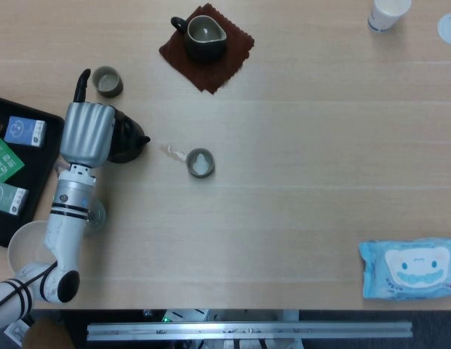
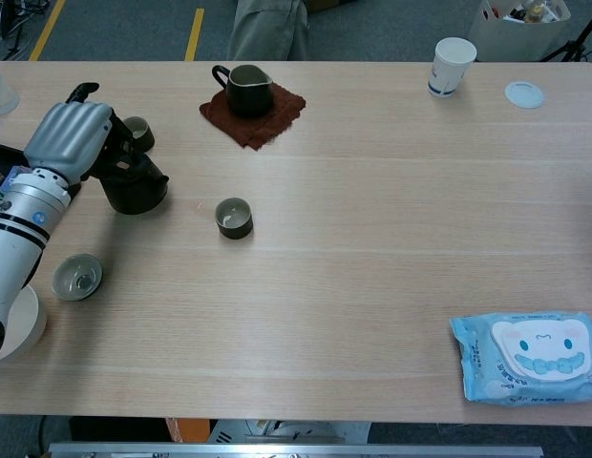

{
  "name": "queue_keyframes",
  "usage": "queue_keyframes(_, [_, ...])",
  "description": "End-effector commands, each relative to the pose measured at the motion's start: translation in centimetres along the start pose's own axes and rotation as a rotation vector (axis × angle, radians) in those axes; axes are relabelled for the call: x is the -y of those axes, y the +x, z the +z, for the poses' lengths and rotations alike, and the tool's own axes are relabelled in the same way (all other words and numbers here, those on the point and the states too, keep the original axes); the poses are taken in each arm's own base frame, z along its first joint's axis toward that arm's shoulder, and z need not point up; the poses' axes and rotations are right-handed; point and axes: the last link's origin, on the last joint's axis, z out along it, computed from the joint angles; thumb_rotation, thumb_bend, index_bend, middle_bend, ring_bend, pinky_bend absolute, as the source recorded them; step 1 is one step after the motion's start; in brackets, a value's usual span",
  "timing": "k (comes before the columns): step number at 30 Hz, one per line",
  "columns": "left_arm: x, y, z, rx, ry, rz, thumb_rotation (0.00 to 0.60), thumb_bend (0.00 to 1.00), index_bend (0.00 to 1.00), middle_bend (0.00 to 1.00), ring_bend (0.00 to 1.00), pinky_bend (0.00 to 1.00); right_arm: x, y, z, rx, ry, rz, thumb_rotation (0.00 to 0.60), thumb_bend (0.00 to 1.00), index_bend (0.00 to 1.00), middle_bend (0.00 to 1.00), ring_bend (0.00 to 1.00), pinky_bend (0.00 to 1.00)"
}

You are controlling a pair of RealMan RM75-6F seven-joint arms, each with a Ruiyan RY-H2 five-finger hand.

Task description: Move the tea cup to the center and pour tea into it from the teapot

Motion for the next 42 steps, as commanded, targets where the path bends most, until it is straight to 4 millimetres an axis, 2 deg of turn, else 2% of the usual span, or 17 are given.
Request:
queue_keyframes(1, [0.1,-0.4,0.1,0.008,0.012,-0.011,0.530,0.27,0.90,0.92,0.77,0.05,0.0,0.0,0.0,0.001,0.000,0.000,0.600,0.29,0.14,0.21,0.06,0.08])
queue_keyframes(11, [0.6,-1.2,0.2,0.038,0.038,-0.017,0.529,0.27,0.89,0.89,0.74,0.05,0.0,0.0,0.0,0.001,-0.002,0.000,0.600,0.29,0.14,0.21,0.06,0.08])
queue_keyframes(26, [1.0,-1.4,0.0,0.070,0.058,-0.024,0.533,0.27,0.79,0.81,0.67,0.05,0.1,0.1,0.0,-0.003,-0.002,0.003,0.600,0.29,0.14,0.21,0.06,0.08])
queue_keyframes(42, [0.5,-0.2,-0.1,0.109,0.074,-0.115,0.492,0.27,0.61,0.61,0.47,0.05,0.3,0.2,0.0,-0.009,0.004,0.010,0.600,0.29,0.14,0.21,0.06,0.08])
